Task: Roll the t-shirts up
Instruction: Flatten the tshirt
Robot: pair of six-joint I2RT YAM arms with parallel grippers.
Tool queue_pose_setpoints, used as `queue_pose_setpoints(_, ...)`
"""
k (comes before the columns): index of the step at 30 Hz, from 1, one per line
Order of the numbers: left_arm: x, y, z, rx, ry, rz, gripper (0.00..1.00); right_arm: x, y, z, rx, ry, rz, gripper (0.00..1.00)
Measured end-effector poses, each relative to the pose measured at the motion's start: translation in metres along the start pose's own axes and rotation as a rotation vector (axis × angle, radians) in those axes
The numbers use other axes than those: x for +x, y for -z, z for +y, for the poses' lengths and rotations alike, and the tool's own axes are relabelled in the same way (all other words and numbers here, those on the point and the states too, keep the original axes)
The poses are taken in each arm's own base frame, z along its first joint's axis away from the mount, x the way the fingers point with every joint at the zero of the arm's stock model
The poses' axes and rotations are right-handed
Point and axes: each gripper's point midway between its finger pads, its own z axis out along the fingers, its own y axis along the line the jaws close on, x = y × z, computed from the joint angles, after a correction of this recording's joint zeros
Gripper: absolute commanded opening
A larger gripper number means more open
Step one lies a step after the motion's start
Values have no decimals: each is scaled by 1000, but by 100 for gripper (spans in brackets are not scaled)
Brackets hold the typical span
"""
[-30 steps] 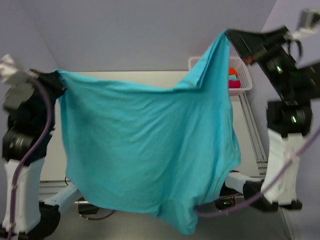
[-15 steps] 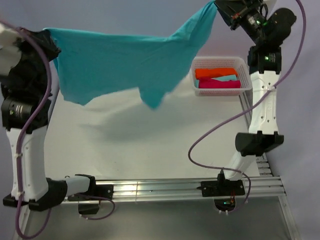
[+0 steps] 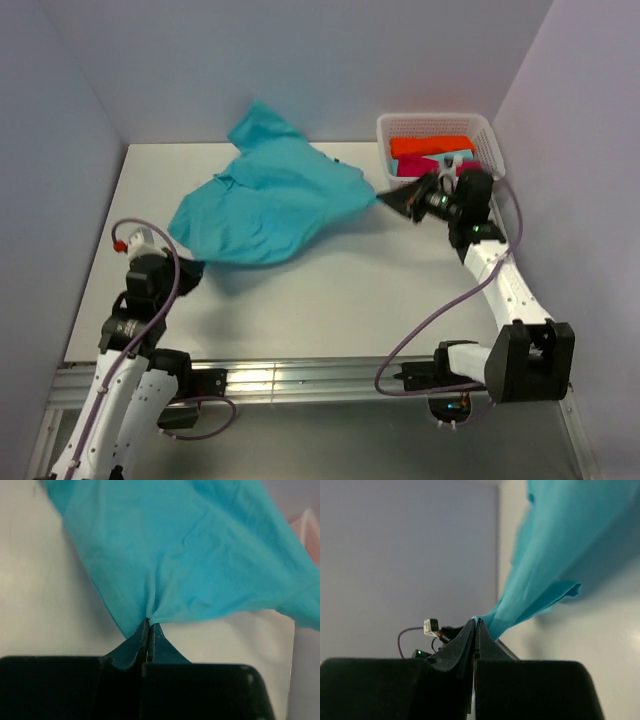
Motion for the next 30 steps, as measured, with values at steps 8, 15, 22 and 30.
queue_pose_setpoints(8, 71, 34, 22, 61, 111, 219, 1, 100, 46, -156, 341, -91, 100, 0)
queue_pose_setpoints(15, 93, 56, 24, 51, 34, 388, 1, 137, 74, -208, 498, 5, 186, 0)
queue_pose_setpoints(22, 109, 66, 32, 30, -71, 527, 1, 166, 105, -240, 659, -4, 229, 0)
queue_pose_setpoints(30, 94, 73, 31, -13, -159, 545, 1, 158, 116, -243, 743, 21, 174, 0)
